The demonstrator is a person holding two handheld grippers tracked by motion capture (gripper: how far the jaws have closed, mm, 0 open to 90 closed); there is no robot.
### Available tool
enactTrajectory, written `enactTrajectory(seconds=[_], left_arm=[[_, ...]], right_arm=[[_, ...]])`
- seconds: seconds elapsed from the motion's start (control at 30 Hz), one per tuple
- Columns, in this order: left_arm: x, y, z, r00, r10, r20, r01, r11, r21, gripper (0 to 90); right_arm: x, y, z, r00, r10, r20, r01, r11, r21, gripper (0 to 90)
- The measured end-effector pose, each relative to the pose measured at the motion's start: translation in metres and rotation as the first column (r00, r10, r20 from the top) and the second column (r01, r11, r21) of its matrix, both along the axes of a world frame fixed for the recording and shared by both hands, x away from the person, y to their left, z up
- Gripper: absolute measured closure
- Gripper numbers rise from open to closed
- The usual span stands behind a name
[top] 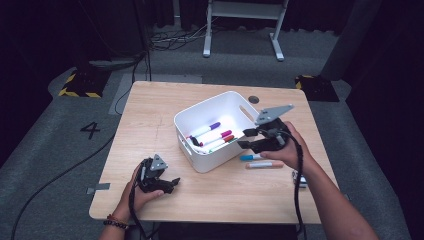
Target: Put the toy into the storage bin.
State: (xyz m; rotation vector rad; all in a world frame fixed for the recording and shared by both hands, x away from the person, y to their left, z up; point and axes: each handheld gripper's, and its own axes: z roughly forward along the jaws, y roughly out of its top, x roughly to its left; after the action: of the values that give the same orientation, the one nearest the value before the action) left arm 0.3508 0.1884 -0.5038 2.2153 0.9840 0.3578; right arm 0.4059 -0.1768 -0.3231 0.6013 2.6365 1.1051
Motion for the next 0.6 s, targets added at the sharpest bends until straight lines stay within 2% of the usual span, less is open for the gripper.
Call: enactTrajectory(seconds=[0.1,0.13,0.27,0.3,0.5,0.57,0.6], left_arm=[[0.0,0.0,0.0,1.0,0.0,0.0,0.0,1.0,-0.001,15.2],[0.0,0.0,0.0,1.0,0.0,0.0,0.0,1.0,0.0,15.2],[0.0,0.0,0.0,1.0,0.002,0.001,-0.002,1.0,0.001,15.1],[0.0,0.0,0.0,1.0,-0.004,-0.001,0.004,1.0,0.004,15.1],[0.0,0.0,0.0,1.0,0.001,-0.003,-0.001,1.0,0.0,15.1],[0.0,0.0,0.0,1.0,0.003,-0.001,-0.003,1.0,-0.001,15.1],[0.0,0.0,0.0,1.0,0.004,-0.002,-0.004,1.0,-0.001,15.1]], right_arm=[[-0.005,-0.027,-0.014,0.9997,-0.021,0.007,0.022,0.9995,-0.024,51.3],[-0.005,-0.035,-0.02,0.9996,-0.023,0.013,0.024,0.9985,-0.05,50.7],[-0.004,-0.063,-0.05,0.9986,-0.042,-0.033,0.039,0.9956,-0.086,49.4],[-0.002,-0.069,-0.056,0.999,-0.034,-0.029,0.031,0.9937,-0.108,49.4],[0.008,-0.091,-0.094,0.9936,-0.065,-0.092,0.046,0.9796,-0.196,48.3],[0.013,-0.094,-0.104,0.9921,-0.078,-0.098,0.052,0.9673,-0.248,47.6],[0.015,-0.096,-0.11,0.991,-0.078,-0.109,0.048,0.9663,-0.253,47.6]])
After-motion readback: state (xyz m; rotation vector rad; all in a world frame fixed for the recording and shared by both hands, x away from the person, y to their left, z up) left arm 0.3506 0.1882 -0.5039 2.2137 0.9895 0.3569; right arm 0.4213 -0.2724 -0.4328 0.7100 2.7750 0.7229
